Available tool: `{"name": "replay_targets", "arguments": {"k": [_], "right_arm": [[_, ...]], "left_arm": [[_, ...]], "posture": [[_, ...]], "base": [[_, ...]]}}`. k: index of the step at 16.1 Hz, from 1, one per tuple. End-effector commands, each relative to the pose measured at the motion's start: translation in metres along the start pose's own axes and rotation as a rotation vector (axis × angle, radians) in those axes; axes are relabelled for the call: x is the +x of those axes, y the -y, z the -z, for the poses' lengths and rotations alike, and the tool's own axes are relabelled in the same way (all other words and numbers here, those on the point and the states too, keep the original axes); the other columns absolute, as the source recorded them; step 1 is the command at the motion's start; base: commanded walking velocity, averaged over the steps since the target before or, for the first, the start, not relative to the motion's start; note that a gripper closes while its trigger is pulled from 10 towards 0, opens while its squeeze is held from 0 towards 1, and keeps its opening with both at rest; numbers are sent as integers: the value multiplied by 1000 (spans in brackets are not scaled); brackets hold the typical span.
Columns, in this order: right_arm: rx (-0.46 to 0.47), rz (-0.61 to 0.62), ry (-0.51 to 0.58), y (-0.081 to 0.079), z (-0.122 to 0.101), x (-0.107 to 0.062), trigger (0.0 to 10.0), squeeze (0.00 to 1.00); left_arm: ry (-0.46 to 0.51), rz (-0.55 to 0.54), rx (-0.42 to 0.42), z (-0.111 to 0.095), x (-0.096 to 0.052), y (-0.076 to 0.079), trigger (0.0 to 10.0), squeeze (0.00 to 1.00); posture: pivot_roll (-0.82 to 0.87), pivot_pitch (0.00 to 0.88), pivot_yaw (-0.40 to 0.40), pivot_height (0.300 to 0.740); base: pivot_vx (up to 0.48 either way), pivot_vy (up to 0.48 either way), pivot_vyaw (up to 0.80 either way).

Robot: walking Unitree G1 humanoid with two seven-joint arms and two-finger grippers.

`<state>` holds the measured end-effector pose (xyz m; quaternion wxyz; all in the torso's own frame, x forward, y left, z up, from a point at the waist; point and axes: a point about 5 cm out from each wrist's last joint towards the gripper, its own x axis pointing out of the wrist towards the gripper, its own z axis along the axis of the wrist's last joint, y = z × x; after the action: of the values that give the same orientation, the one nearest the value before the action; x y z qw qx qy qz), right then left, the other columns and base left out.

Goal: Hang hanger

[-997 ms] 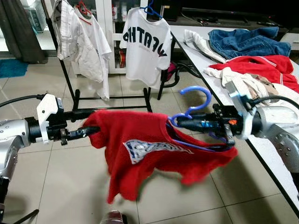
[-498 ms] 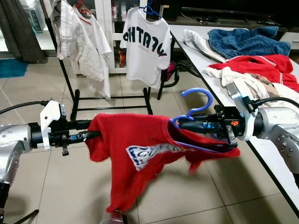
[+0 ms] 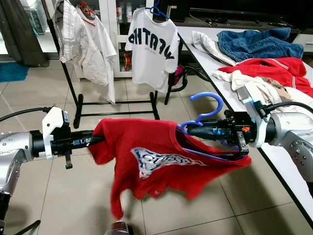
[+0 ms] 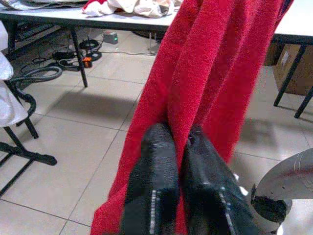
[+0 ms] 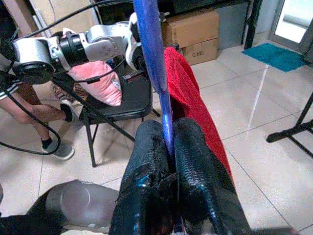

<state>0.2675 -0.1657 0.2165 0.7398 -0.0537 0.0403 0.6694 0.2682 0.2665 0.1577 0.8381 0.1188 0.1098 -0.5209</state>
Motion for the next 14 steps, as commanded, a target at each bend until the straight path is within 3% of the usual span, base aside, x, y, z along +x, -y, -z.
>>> {"name": "replay_targets", "arguments": {"k": [1,7,11,14], "right_arm": [[-39,10,19,2,-10,-6,10000,0],[-33,49,21,4,-9,-12,10000,0],[-19,112,48,10,-8,-22,10000,0],[-16,145,67,16,-9,-28,10000,0]], "left_arm": [[12,3,7,-3,1,0,0,0],[103,-134,-28,-7,-18,-8,0,0],[166,-284,-57,-10,-48,-14,0,0],[191,-486,-83,-1,-81,-21,0,0]], "posture": [[20,0,-52,740],[14,0,-47,740],[19,0,-50,740],[30,0,-57,740]], "base": [[0,0,0],[0,0,0],[0,0,0],[0,0,0]]}}
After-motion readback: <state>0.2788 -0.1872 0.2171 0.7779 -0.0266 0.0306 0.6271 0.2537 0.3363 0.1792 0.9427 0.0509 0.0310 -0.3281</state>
